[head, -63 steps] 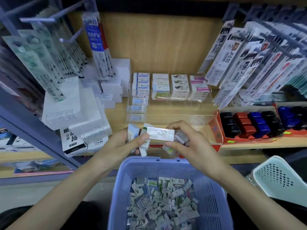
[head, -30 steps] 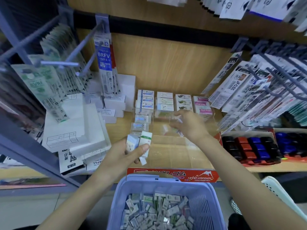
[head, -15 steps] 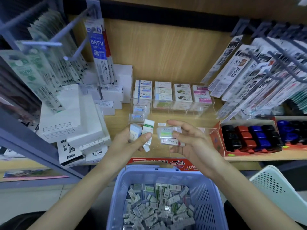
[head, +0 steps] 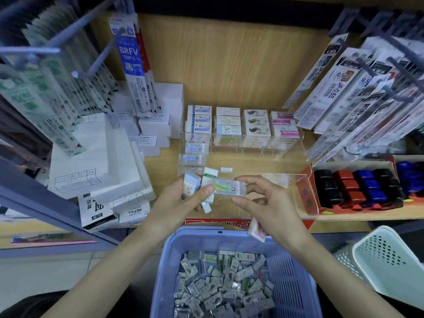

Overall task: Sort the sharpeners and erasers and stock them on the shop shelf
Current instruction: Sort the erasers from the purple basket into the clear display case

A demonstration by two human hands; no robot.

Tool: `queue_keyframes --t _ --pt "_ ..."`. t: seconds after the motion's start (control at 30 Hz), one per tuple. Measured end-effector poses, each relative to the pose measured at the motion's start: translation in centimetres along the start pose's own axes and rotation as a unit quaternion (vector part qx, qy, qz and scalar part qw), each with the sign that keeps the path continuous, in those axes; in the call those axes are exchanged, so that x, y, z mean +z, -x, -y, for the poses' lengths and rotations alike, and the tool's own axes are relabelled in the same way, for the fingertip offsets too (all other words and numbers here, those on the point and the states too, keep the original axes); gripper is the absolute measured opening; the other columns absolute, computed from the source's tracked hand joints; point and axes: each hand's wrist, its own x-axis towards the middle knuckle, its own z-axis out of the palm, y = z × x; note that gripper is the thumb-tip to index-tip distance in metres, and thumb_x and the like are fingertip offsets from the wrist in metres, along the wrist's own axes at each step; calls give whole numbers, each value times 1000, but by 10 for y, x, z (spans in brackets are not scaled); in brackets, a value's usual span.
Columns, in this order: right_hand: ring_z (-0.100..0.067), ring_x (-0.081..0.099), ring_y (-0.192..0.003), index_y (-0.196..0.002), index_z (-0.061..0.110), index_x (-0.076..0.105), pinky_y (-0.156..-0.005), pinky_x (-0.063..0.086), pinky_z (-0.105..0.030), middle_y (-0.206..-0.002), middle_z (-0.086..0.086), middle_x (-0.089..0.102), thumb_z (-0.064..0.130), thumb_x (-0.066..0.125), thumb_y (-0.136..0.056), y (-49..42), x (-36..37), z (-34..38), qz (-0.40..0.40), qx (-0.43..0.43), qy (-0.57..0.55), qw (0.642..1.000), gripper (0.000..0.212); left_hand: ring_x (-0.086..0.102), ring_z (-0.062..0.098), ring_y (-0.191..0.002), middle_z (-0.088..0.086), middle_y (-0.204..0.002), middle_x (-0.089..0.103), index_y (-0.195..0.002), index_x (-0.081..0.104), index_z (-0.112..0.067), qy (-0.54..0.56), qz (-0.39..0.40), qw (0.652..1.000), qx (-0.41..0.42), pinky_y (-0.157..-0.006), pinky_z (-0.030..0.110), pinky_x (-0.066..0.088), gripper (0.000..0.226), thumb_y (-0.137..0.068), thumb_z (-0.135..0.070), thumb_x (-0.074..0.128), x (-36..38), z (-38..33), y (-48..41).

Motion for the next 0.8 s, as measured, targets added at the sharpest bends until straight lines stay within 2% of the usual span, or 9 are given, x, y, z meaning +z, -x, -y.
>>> queue_keyframes --t 0.17,0.27,0.33,0.4,0.43,0.5,0.63,0.73,0.8 --pt "-7 35 -34 -113 39 60 -38 37 -21 -81 25 60 21 71 -81 -1 -4 6 22 -25 55 998 38 52 -2 -52 -15 -55 61 -80 60 -18 5 -10 1000 5 -57 6 42 12 -86 -28 61 -1 1 -1" --pt "-7 37 -35 -106 45 56 -42 37 -16 -91 24 59 23 71 -82 -8 0 10 6 -62 100 993 36 53 0 -54 -14 -56 61 -77 60 -19 23 -27 999 6 -57 9 42 18 -80 -36 60 -5 1 -2" --pt "-6 42 -37 -105 33 58 -45 37 -13 -99 22 60 25 71 -82 -23 6 13 3 -77 127 989 28 53 2 -55 -13 -56 60 -76 61 -17 35 -63 997 -6 -57 9 42 19 -82 -35 60 -12 2 -4" --pt "-1 51 -49 -109 23 60 -54 42 -18 -107 16 61 27 70 -83 -45 14 17 -18 -96 186 978 28 56 6 -60 -9 -60 61 -76 61 -14 49 -109 993 -23 -63 14 47 21 -83 -34 61 -24 5 -5" --pt "-1 57 -63 -110 22 61 -63 47 -24 -111 11 62 28 70 -83 -59 19 19 -33 -109 234 966 29 58 9 -65 -3 -66 62 -79 62 -11 60 -123 990 -30 -70 22 50 25 -81 -36 62 -30 6 -4" --pt "-17 62 -89 -112 22 61 -78 49 -33 -114 1 58 31 70 -82 -86 31 25 -50 -114 333 935 33 61 15 -73 10 -77 65 -89 63 -7 73 -129 988 -34 -80 35 51 41 -74 -44 62 -39 7 -1" --pt "-30 59 -96 -114 22 57 -77 46 -35 -117 -8 46 34 68 -84 -120 55 39 10 -55 502 863 34 62 19 -78 19 -90 68 -100 64 -10 77 -121 989 -37 -88 44 50 55 -65 -52 62 -47 6 5" --pt "-29 57 -99 -117 21 56 -71 38 -32 -122 -10 44 29 63 -88 -128 66 43 36 -63 583 809 31 63 26 -83 22 -95 66 -101 64 -10 87 -115 989 -37 -89 47 49 55 -69 -55 65 -50 9 6" --pt "-29 59 -99 -121 19 55 -67 38 -30 -124 -10 43 26 63 -89 -132 71 42 41 -68 624 777 34 64 28 -84 21 -93 67 -100 64 -10 85 -108 990 -33 -86 43 49 56 -71 -58 67 -50 10 6"
